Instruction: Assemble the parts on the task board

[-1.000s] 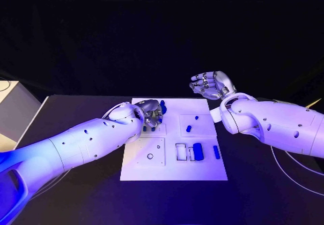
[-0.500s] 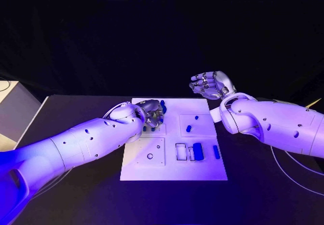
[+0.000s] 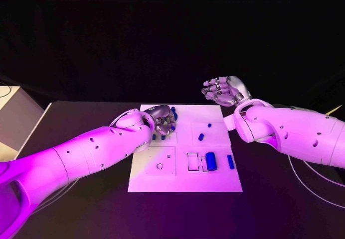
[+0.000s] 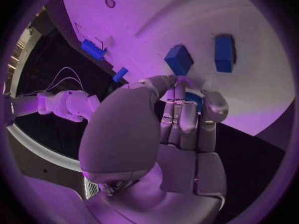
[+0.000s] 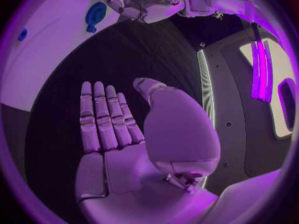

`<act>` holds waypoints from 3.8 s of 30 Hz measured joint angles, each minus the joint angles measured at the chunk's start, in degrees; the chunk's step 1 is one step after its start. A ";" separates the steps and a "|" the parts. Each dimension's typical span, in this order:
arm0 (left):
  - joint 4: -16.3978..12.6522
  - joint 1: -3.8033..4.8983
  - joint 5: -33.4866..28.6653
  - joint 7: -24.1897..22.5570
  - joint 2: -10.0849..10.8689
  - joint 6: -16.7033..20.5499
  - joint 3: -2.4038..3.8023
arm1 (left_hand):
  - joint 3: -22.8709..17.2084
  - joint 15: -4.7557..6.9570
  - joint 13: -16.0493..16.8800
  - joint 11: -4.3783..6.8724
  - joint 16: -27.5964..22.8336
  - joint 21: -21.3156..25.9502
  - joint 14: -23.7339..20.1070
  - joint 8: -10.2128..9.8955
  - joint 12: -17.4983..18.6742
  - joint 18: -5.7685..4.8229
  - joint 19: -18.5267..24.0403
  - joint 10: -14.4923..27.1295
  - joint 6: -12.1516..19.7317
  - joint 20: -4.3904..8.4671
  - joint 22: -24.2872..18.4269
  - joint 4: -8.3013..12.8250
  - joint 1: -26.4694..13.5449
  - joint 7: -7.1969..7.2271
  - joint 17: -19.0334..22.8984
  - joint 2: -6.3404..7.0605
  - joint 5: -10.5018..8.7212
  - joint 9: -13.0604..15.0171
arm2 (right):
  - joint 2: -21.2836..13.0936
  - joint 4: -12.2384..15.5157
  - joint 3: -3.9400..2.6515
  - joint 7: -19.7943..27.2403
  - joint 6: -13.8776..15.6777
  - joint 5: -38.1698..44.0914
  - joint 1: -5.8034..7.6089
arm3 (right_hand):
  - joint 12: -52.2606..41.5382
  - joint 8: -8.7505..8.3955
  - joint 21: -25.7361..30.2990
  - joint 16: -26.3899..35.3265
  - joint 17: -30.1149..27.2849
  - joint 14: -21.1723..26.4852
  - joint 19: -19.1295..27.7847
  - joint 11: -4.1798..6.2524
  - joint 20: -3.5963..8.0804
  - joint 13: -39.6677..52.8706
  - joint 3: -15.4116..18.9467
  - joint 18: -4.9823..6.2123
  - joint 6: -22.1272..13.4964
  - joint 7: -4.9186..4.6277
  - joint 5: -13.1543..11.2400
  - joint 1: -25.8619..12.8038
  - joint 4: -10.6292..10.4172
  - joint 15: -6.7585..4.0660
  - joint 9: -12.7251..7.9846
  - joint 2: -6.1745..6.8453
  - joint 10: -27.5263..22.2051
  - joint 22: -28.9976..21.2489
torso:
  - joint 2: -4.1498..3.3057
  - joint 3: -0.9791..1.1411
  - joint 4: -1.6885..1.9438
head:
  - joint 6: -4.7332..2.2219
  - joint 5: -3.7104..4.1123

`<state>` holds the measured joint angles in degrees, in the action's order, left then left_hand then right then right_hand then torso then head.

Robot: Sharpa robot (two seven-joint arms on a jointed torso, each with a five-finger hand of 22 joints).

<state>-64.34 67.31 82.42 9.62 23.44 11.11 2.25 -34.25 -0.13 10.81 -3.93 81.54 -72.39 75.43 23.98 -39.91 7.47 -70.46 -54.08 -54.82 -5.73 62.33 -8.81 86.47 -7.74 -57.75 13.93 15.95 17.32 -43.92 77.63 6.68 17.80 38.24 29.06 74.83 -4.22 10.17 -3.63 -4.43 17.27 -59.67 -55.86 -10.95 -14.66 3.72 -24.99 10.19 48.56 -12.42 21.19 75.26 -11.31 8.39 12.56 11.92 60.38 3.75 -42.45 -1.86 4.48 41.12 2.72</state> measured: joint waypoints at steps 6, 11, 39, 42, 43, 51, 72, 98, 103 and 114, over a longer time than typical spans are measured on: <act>-0.45 -0.12 -1.20 -1.24 0.64 1.65 0.04 | -0.99 0.15 -0.13 0.14 0.23 -0.84 0.77 -0.39 0.93 -0.01 -0.81 -1.35 -0.98 0.20 1.08 1.01 0.00 -0.02 -0.77 -0.29 -0.11 0.33 | 0.02 -0.07 0.00 -0.02 -0.10 0.00 0.00 | 0.00 0.00 0.00 0.00 -0.08 0.00 0.00 0.00 0.00 0.00 0.00 0.00 0.00 0.00 0.00 0.00 0.00 0.00 0.00 0.00 0.00 0.00 | 0.01 -0.02 -0.01 | -0.11 0.10; -1.15 -0.22 -2.07 -2.06 1.46 2.73 0.16 | -1.40 0.22 -0.19 0.14 0.23 -0.84 0.84 -0.43 1.19 -0.01 -0.81 -1.35 -1.09 0.20 1.22 1.42 -0.08 0.07 -0.82 -0.36 -0.21 0.33 | 0.02 -0.15 0.00 -0.03 -0.17 0.00 0.00 | 0.00 0.00 0.00 0.00 -0.08 0.00 0.00 0.00 0.00 0.00 0.00 -0.01 0.00 0.00 0.00 0.00 0.00 0.00 0.00 0.00 0.00 0.00 | 0.03 -0.03 0.03 | -0.27 0.13; -6.46 -0.23 -7.63 -0.41 9.41 -2.87 4.42 | -1.39 0.01 -0.31 -0.07 0.23 -0.84 1.05 -1.35 2.20 0.01 -0.80 -1.95 -1.30 0.19 1.14 1.72 -0.70 -0.15 -0.44 -0.34 -0.27 0.34 | -0.50 -0.34 0.01 -0.10 -0.47 -0.01 -0.12 | 0.00 0.00 0.00 0.00 -0.22 0.00 0.00 0.00 0.00 0.00 0.00 0.00 0.00 0.00 0.00 0.00 0.00 0.00 0.01 0.00 0.00 0.00 | 0.03 -0.13 0.18 | -0.41 -0.25; -6.07 -0.24 -7.77 0.01 9.32 -3.82 4.45 | -1.39 0.01 -0.31 -0.07 0.22 -0.84 1.05 -1.36 2.20 0.00 -0.80 -1.95 -1.30 0.20 1.14 1.72 -0.70 -0.15 -0.44 -0.34 -0.27 0.34 | -0.49 -0.34 0.01 -0.10 -0.48 -0.01 -0.14 | 0.00 0.00 0.00 0.00 -0.24 0.00 0.00 0.00 0.00 0.00 0.00 0.00 0.00 0.00 0.00 0.00 0.00 0.00 0.01 0.00 0.00 0.00 | -0.01 -0.13 0.12 | -0.34 -0.32; -5.92 -0.24 -7.79 0.12 9.27 -4.05 4.45 | -1.39 0.01 -0.35 -0.07 0.22 -0.84 1.05 -1.36 2.20 0.00 -0.80 -1.95 -1.30 0.20 1.14 1.72 -0.70 -0.15 -0.34 -0.34 -0.27 0.34 | -0.49 -0.34 0.01 -0.10 -0.49 -0.01 -0.14 | 0.00 0.00 0.00 0.00 -0.24 0.00 0.00 0.00 0.00 0.00 0.00 0.00 0.00 0.00 0.00 0.00 0.00 0.00 0.01 0.00 0.00 0.00 | -0.03 -0.12 0.11 | -0.32 -0.34; -4.54 -0.25 -7.79 0.81 8.42 -5.17 4.38 | -1.39 0.01 -0.37 -0.07 0.22 -0.84 1.05 -1.39 2.20 0.00 -0.80 -1.95 -1.29 0.19 1.14 1.72 -0.70 -0.15 -0.30 -0.34 -0.27 0.34 | -0.42 -0.30 0.01 -0.11 -0.50 -0.01 -0.15 | 0.00 0.00 0.00 0.00 -0.23 0.00 0.00 0.00 0.00 0.00 0.00 0.00 0.00 0.00 0.00 0.00 0.00 0.00 0.01 0.00 0.00 0.00 | -0.09 -0.03 0.02 | -0.19 -0.38; -3.02 -0.26 -7.07 1.26 7.24 -5.46 4.16 | -1.39 0.01 -0.36 -0.07 0.22 -0.84 1.04 -1.73 2.47 0.01 -0.80 -1.95 -1.43 0.19 1.15 1.72 -0.69 0.03 -0.31 -0.33 -0.28 0.37 | -0.44 -0.16 0.01 -0.09 -0.51 -0.01 -0.16 | 0.00 0.00 0.00 0.00 -0.35 0.00 0.00 0.00 0.00 0.00 0.00 0.00 0.00 0.00 0.00 0.00 0.00 0.00 0.01 0.00 0.00 0.00 | -0.03 0.01 0.01 | 0.13 -0.23; -2.25 -0.16 -6.69 1.88 6.04 -5.90 3.89 | -1.39 0.01 -0.41 -0.07 0.22 -0.84 1.04 -2.09 2.69 0.01 -0.80 -1.94 -1.50 0.19 1.06 2.03 -0.86 -0.15 -0.11 -0.49 -0.28 0.81 | -0.40 -0.12 0.01 -0.07 -0.53 -0.01 -0.16 | 0.00 0.00 0.00 0.00 -0.34 0.00 0.00 0.00 0.00 0.00 0.00 -0.01 0.00 0.00 0.00 0.00 0.00 0.00 0.01 0.00 0.00 0.00 | -0.07 -0.01 -0.01 | 0.20 -0.12; -2.03 -0.11 -6.40 2.41 5.84 -6.00 3.84 | -1.39 0.01 -0.41 -0.07 0.22 -0.84 1.04 -2.01 2.69 0.01 -0.80 -1.94 -1.49 0.19 1.06 2.03 -0.93 -0.16 -0.11 -0.56 -0.28 0.81 | -0.40 -0.09 0.01 -0.07 -0.53 -0.01 -0.16 | 0.00 0.00 0.00 0.00 -0.34 0.00 0.00 0.00 0.00 0.00 0.00 0.00 0.00 0.00 0.00 0.00 0.00 0.00 0.01 0.00 0.00 0.00 | -0.07 0.01 0.00 | 0.24 -0.12; -1.68 0.02 -5.89 3.31 5.47 -6.52 3.51 | -1.39 0.01 -0.41 -0.07 0.22 -0.84 1.04 -2.00 2.69 0.02 -0.80 -1.94 -1.47 0.19 1.06 2.03 -0.93 -0.15 -0.12 -0.55 -0.28 0.92 | -0.41 -0.02 0.01 -0.07 -0.58 -0.01 -0.16 | 0.00 0.00 0.00 0.00 -0.54 0.00 0.00 0.00 0.00 0.00 0.00 0.00 0.40 -0.04 0.00 0.00 0.00 0.00 0.01 0.00 0.00 0.00 | -0.03 0.00 0.01 | 0.37 -0.03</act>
<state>-66.02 67.33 76.53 12.93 28.91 4.59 5.76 -35.64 -0.12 10.41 -4.00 81.76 -73.23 76.47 21.98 -37.22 7.49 -71.26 -56.02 -56.29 -5.54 63.39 -6.78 85.54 -7.89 -57.86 13.37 15.67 18.24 -44.32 77.62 6.69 17.73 37.66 29.04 74.67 -4.22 10.18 -3.63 -4.43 16.72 -59.67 -55.86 -10.95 -14.66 3.72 -24.99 10.19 48.96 -12.47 21.19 75.26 -11.31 8.39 12.56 11.92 60.38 3.75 -42.48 -1.86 4.49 41.49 2.70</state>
